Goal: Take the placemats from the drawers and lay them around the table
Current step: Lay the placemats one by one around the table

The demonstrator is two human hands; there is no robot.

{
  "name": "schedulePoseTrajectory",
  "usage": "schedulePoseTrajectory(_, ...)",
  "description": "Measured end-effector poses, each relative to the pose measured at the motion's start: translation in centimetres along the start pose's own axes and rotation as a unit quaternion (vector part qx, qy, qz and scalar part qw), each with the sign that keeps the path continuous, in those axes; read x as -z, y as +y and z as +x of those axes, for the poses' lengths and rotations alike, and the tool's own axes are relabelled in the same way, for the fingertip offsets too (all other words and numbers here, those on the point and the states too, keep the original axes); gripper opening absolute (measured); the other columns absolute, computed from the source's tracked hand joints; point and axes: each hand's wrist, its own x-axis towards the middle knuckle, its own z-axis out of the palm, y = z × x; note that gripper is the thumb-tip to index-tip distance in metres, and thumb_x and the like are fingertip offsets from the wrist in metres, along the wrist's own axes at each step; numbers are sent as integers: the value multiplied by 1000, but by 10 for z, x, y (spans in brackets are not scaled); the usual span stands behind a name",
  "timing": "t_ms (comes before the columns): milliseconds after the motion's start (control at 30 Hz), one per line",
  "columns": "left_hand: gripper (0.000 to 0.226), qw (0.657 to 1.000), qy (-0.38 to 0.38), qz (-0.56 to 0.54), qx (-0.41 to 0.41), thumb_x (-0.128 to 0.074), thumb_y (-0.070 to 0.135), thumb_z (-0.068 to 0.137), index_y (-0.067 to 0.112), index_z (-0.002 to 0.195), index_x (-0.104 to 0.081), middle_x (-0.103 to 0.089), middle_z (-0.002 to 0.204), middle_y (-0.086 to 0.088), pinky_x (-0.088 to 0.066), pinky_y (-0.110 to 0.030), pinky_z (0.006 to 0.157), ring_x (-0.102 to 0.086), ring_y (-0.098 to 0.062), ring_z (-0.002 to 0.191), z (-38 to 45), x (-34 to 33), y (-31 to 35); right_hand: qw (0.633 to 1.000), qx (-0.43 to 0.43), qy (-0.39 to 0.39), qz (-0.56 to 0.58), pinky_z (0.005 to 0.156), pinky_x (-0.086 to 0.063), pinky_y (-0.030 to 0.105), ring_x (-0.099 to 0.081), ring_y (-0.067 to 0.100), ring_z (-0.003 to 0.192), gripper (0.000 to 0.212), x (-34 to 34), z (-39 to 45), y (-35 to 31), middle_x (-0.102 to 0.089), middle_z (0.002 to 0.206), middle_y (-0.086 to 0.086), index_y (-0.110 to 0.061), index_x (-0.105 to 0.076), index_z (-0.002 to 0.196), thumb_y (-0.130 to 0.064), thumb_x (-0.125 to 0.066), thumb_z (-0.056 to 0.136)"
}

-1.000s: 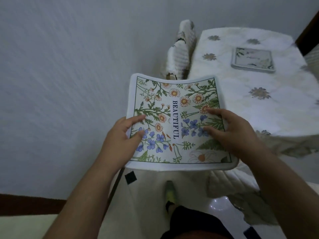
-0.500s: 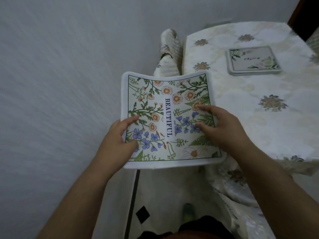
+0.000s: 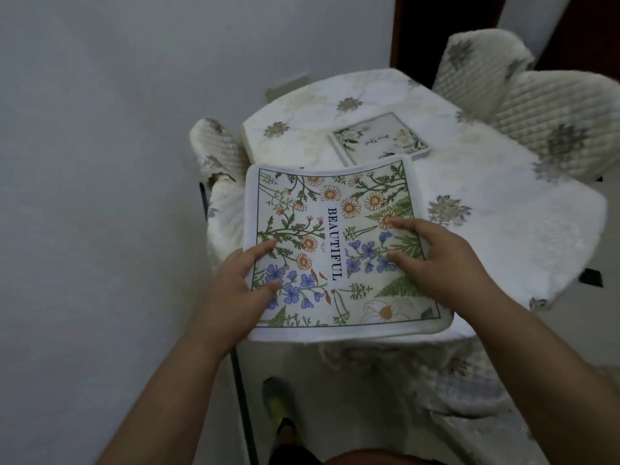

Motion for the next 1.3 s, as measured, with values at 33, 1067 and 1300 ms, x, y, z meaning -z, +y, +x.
schedulePoseTrajectory(33, 59, 1000, -20, -7, -11, -74, 16, 90, 51, 133, -57, -54, 129, 12, -62, -26, 76, -66, -12, 109, 20, 4, -3, 1000, -13, 18, 0, 98, -53, 35, -59, 10, 105, 52, -4, 6, -2, -64, 127, -6, -37, -61, 132, -32, -79, 84)
schedulePoseTrajectory(1067, 85, 904, -390, 120, -125, -54, -6, 77, 55, 135, -47, -52, 141, 8, -62, -38, 85, -62, -18, 116, 384, -28, -43, 922, -312, 219, 71, 98, -47, 30, -49, 10, 111, 65, -153, 116, -9, -45, 140, -1, -33, -46, 142, -13, -66, 85)
schedulePoseTrajectory(1300, 81, 852, -473, 168, -148, -56, -13, 80, 42, 139, -52, -46, 143, 3, -59, -37, 94, -57, -23, 124, 467, -76, -85, 852, -416, 295, 115, 88, -53, 33, -52, 15, 107, 69, -218, 168, 15, -44, 140, 3, -33, -47, 140, 6, -49, 83)
